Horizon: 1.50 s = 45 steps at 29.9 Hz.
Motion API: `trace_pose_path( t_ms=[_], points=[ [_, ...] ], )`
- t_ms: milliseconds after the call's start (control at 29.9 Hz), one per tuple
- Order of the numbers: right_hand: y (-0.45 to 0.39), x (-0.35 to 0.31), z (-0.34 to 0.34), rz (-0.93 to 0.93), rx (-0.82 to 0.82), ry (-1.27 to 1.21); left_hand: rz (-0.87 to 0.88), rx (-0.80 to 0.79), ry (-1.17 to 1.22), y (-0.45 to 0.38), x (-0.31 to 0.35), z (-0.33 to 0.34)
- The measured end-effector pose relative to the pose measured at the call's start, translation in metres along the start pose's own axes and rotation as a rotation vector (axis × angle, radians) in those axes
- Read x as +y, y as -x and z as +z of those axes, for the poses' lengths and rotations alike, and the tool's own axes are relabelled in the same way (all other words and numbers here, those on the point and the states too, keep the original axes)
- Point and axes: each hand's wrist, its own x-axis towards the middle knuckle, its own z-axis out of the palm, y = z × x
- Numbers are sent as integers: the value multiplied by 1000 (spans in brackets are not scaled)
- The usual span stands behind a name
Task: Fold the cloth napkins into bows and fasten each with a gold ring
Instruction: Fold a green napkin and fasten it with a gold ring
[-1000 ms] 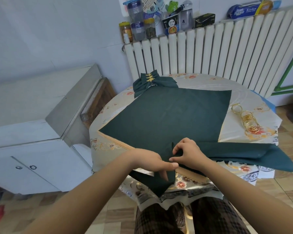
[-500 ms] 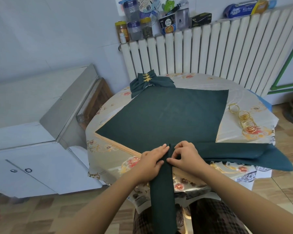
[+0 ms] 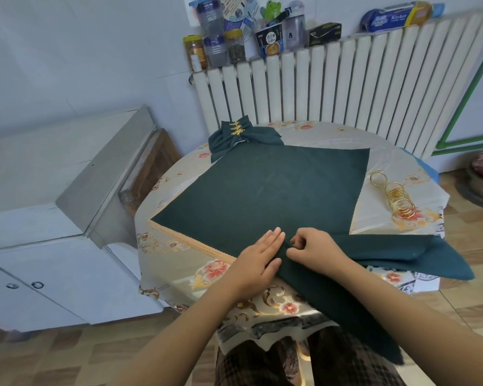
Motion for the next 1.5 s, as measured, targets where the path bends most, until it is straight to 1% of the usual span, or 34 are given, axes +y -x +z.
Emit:
trace_pose_path(
  t_ms=[100, 200, 267, 334, 401, 535, 601, 668, 768, 869, 935, 1069, 1169, 1303, 1403, 1436, 1503],
  points=[
    [4, 10, -2, -60, -22, -30, 41, -53, -125, -2, -1, 6],
    [12, 20, 3, -171, -60, -9, 17, -86, -179, -5, -1, 9],
    [19, 24, 11, -245, -9, 112, -1, -114, -205, -6, -1, 7],
    [25, 26, 14, -259, 66, 321, -17, -150, -219, -8, 0, 3],
    [24, 28, 5, -193, 58, 440, -22, -177, -233, -12, 2, -1],
    [1, 27, -28, 20, 48, 463, -24, -235, -283, -16, 9, -12],
    [-12, 26, -42, 96, -43, 561, -33, -253, -284, -17, 11, -15],
    [-22, 24, -53, 174, -187, 617, -41, -262, -280, -17, 14, -17],
    [-30, 20, -64, 272, -352, 548, -48, -278, -287, -18, 16, -20],
    [-33, 17, -68, 302, -396, 529, -51, -296, -292, -18, 18, -22],
    [-32, 15, -67, 287, -372, 535, -52, -302, -294, -19, 18, -23],
    [-27, 7, -58, 196, -264, 522, -49, -302, -310, -20, 18, -24],
    [-26, 3, -49, 208, -244, 450, -48, -302, -334, -21, 18, -23],
    [-29, 6, -53, 360, -241, 266, -38, -262, -377, -22, 18, -24],
    [-27, 3, -57, 465, -283, -31, -8, -228, -417, -25, 18, -25],
    [-26, 1, -57, 506, -305, -142, -20, -245, -380, -26, 19, -26],
    [-21, -3, -57, 565, -338, -305, -81, -297, -224, -30, 21, -29]
  ],
)
